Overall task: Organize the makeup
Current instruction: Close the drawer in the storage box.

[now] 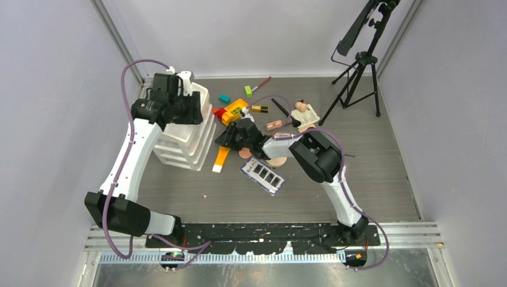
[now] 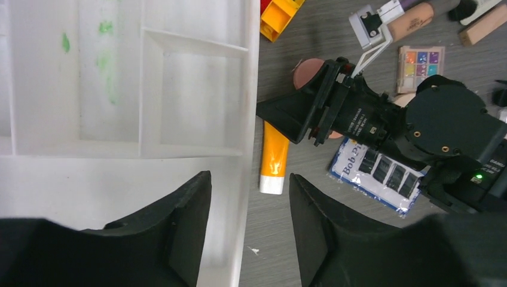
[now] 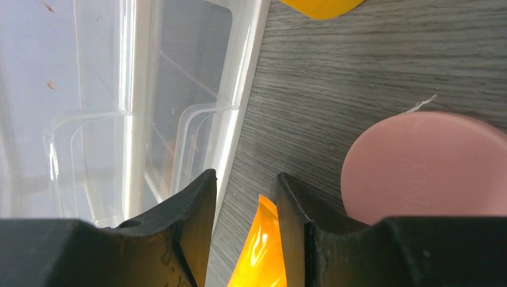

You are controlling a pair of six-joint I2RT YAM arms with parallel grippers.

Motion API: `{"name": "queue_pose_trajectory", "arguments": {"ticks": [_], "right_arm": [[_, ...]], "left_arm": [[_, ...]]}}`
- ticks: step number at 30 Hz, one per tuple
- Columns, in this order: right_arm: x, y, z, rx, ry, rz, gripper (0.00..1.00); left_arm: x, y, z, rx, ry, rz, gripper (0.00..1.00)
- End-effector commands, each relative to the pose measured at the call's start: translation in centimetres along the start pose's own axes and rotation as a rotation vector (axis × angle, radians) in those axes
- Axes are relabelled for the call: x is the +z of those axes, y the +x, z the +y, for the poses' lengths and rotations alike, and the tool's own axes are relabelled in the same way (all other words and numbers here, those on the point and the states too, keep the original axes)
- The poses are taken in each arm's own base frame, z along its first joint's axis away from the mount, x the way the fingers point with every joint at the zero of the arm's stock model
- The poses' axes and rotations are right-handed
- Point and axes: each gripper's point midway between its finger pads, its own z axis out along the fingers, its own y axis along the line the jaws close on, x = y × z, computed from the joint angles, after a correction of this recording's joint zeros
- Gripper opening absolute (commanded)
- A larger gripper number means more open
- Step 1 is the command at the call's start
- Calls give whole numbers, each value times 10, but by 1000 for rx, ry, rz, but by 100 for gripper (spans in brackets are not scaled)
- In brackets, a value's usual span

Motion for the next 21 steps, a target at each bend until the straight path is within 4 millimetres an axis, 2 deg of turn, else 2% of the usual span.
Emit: {"name": "queue_pose_trajectory", "arguments": {"ticks": [1, 11, 21], "right_arm": [[-13, -21, 38, -20, -84, -65, 47], [-13, -20, 36, -19, -84, -64, 47], [-15, -23, 36, -16, -87, -77, 47]], "left_arm": [[2, 4, 12, 37, -71, 31, 50], [17, 17, 11, 48, -71, 103, 45], [19, 18, 11, 48, -71, 105, 31]]}}
